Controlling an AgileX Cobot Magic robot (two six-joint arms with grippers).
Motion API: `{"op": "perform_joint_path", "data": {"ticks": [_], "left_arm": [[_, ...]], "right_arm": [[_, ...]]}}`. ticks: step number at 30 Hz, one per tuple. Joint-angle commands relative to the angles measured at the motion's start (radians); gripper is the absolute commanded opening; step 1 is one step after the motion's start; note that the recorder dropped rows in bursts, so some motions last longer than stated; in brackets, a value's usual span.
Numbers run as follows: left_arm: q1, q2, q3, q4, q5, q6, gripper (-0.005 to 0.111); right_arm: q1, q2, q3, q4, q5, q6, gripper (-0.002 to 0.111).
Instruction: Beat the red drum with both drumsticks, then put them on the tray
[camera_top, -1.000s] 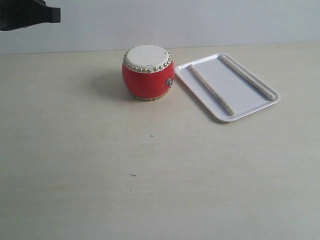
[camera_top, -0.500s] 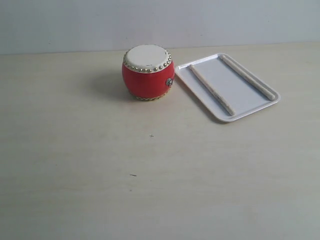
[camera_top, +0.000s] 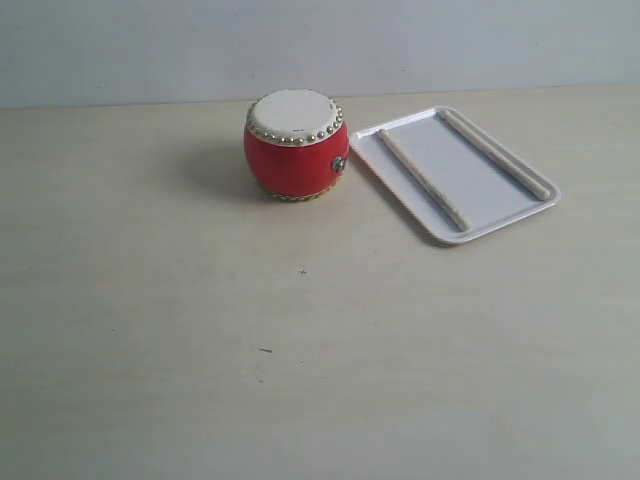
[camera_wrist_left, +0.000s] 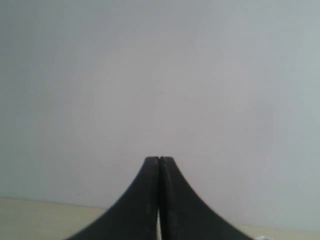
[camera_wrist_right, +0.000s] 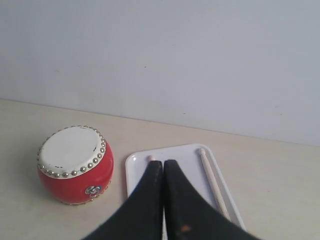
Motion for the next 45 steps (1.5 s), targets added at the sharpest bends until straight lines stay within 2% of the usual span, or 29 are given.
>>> {"op": "perform_joint_path", "data": {"ticks": [1,5,7,10,13,16,18,20,28,38,45], "left_arm": [[0.003,-0.004,0.014,0.021,0.020,-0.023,0.000],[0.003,-0.004,0.014,0.049,0.018,-0.023,0.000],[0.003,-0.004,0.014,0.169,0.024,-0.095,0.000],[0.003,-0.004,0.014,0.552,0.040,-0.439,0.000],[0.003,-0.004,0.015,1.044,0.034,-0.982,0.000],[0.003,-0.004,0.027,1.441,0.029,-1.497,0.000],[0.003,-0.004,0.046,1.646,0.029,-1.696,0.000],[0.003,-0.004,0.076,1.744,0.029,-1.745,0.000],[0.003,-0.078,0.220,1.860,0.031,-1.744,0.000],[0.003,-0.242,0.329,1.870,0.037,-1.742,0.000],[0.003,-0.293,0.378,1.870,0.037,-1.744,0.000]], "right_arm": [[-0.004,-0.005,0.006,-0.005,-0.010,0.002,0.000],[-0.004,-0.005,0.006,-0.005,-0.010,0.002,0.000],[-0.004,-0.005,0.006,-0.005,-0.010,0.002,0.000],[-0.004,-0.005,0.006,-0.005,-0.010,0.002,0.000],[-0.004,-0.005,0.006,-0.005,-0.010,0.002,0.000],[-0.004,-0.005,0.006,-0.005,-0.010,0.002,0.000],[-0.004,-0.005,0.006,-0.005,-0.010,0.002,0.000],[-0.004,-0.005,0.006,-0.005,-0.010,0.002,0.000],[-0.004,-0.005,0.006,-0.005,-0.010,0.005,0.000],[-0.004,-0.005,0.006,-0.003,-0.010,0.005,0.000],[-0.004,-0.005,0.006,-0.003,-0.010,0.005,0.000]]}}
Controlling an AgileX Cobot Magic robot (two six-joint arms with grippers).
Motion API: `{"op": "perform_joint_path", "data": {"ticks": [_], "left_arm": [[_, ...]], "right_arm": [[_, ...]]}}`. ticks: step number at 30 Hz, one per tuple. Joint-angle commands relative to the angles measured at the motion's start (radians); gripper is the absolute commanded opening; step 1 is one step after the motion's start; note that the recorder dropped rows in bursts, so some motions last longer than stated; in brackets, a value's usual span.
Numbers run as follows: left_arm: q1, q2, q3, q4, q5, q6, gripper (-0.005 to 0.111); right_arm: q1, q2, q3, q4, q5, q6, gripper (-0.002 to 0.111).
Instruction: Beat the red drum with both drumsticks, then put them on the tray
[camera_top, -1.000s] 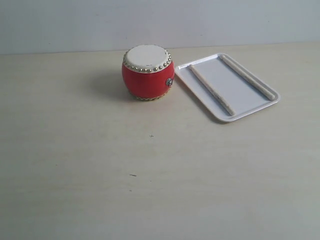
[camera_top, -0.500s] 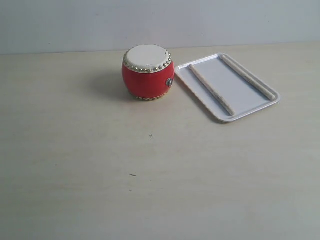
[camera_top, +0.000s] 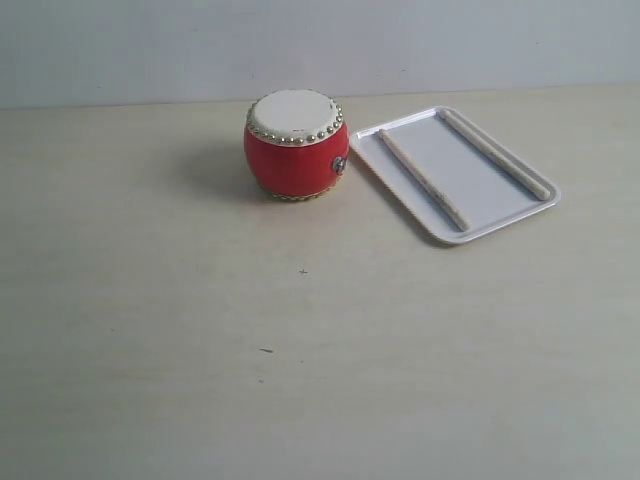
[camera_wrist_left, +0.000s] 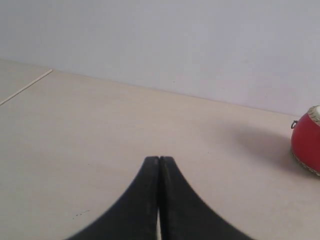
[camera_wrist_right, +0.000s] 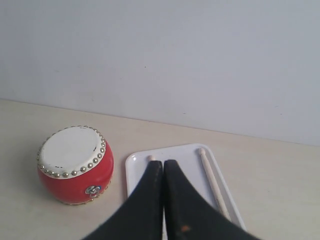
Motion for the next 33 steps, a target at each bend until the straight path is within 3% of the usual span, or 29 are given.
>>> {"op": "perform_joint_path", "data": {"ticks": [1,13,17,33], "left_arm": [[0.001,-0.034,0.023,0.003,-0.007,-0.006,0.000],[0.003,-0.041,0.023,0.003,0.029,-0.004,0.000],[0.003,-0.041,0.023,-0.001,0.131,-0.004,0.000],[0.003,-0.041,0.023,-0.006,0.130,-0.004,0.000]], "right_arm": [[-0.004,-0.005,0.006,-0.003,-0.010,0.001,0.000],[-0.004,-0.005,0.006,-0.003,-0.010,0.001,0.000],[-0.004,-0.005,0.006,-0.003,-0.010,0.001,0.000],[-0.004,-0.005,0.006,-0.001,-0.008,0.001,0.000]]}}
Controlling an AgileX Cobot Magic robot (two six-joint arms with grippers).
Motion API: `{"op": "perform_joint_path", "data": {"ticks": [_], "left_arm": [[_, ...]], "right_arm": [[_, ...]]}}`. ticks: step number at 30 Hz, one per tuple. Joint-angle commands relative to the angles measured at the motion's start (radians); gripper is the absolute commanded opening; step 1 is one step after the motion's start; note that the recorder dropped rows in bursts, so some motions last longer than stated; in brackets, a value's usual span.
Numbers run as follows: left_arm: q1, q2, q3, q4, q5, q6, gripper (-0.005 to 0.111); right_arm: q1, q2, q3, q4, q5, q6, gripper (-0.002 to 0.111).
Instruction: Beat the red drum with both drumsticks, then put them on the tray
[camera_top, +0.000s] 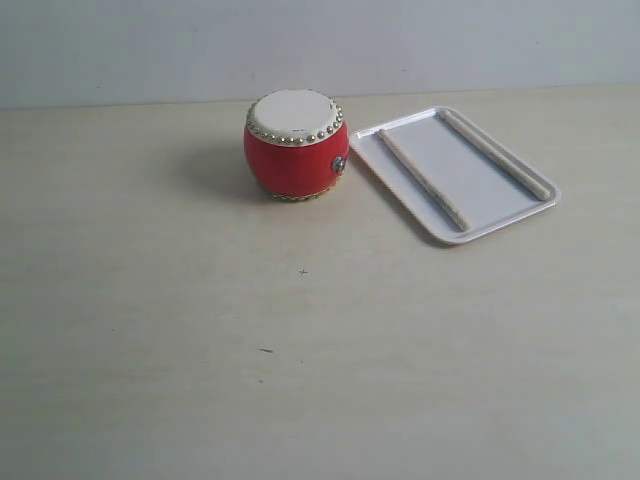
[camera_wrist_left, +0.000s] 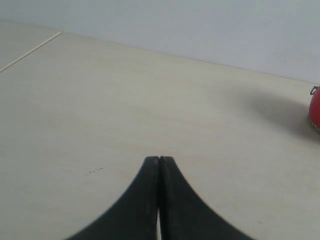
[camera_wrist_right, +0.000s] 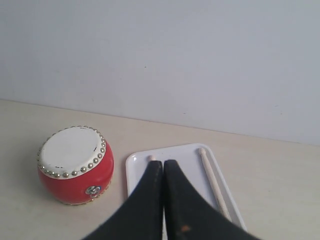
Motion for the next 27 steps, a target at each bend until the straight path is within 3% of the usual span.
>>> {"op": "perform_joint_path", "data": {"ticks": [1,21,24,27], "left_arm": [[0.003,-0.007,0.003,-0.007,-0.001,-0.004,0.000],[0.003,-0.007,0.003,-0.007,-0.001,-0.004,0.000],[0.003,-0.007,0.003,-0.007,-0.001,-0.004,0.000],[0.003,-0.007,0.003,-0.007,-0.001,-0.004,0.000]], "right_arm": [[-0.004,-0.005,0.006,-0.001,-0.008,-0.001,0.000],[-0.004,-0.001,0.008,-0.009,-0.006,-0.006,0.000],[-0.004,0.017,0.049,-0.044,0.072,-0.015,0.000],[-0.004,0.046,0.139,-0.054,0.029,-0.015,0.000]]}}
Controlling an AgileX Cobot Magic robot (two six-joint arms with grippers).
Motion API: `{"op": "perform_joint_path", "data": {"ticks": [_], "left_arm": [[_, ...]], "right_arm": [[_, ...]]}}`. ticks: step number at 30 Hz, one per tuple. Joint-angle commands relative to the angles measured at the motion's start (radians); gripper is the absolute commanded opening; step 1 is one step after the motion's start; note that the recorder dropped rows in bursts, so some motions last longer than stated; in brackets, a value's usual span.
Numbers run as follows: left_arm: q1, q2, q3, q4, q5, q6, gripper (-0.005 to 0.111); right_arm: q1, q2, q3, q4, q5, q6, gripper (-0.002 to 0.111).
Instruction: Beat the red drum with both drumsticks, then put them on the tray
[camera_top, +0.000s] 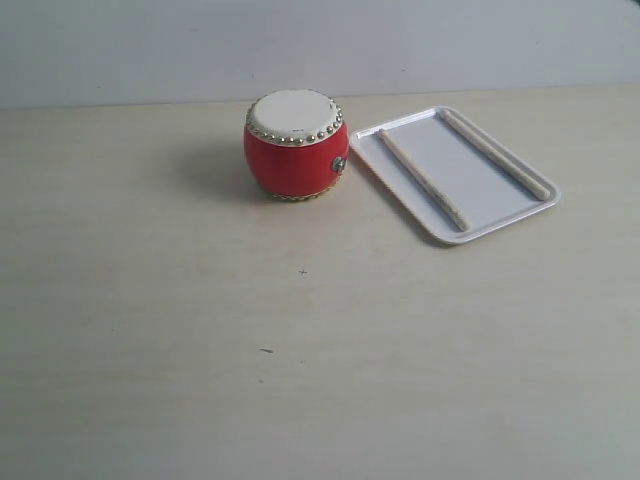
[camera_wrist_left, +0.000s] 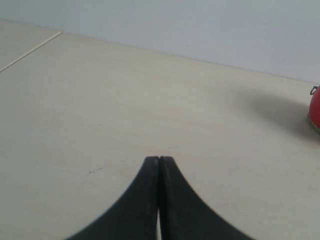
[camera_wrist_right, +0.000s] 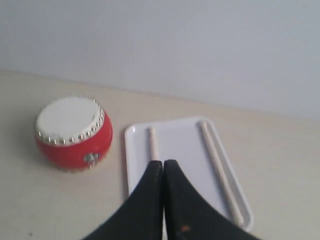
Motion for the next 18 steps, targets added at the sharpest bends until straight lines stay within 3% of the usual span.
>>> {"op": "perform_joint_path", "data": {"ticks": [1,6,11,18], "left_arm": [[0.003,-0.007,0.003,-0.007,-0.001,-0.004,0.000],[0.003,-0.007,0.003,-0.007,-0.001,-0.004,0.000],[0.003,-0.007,0.003,-0.007,-0.002,-0.004,0.000],[0.003,-0.007,0.003,-0.007,-0.002,-0.004,0.000]], "right_arm": [[-0.004,0.049,0.125,-0.028,-0.041,-0.009,0.000],[-0.004,0.116,0.255,-0.026,-0.231,0.006,0.000],[-0.004,0.111,0.265,-0.026,-0.237,0.006,0.000],[-0.004,-0.173,0.345,-0.026,-0.177,0.026,0.000]]}}
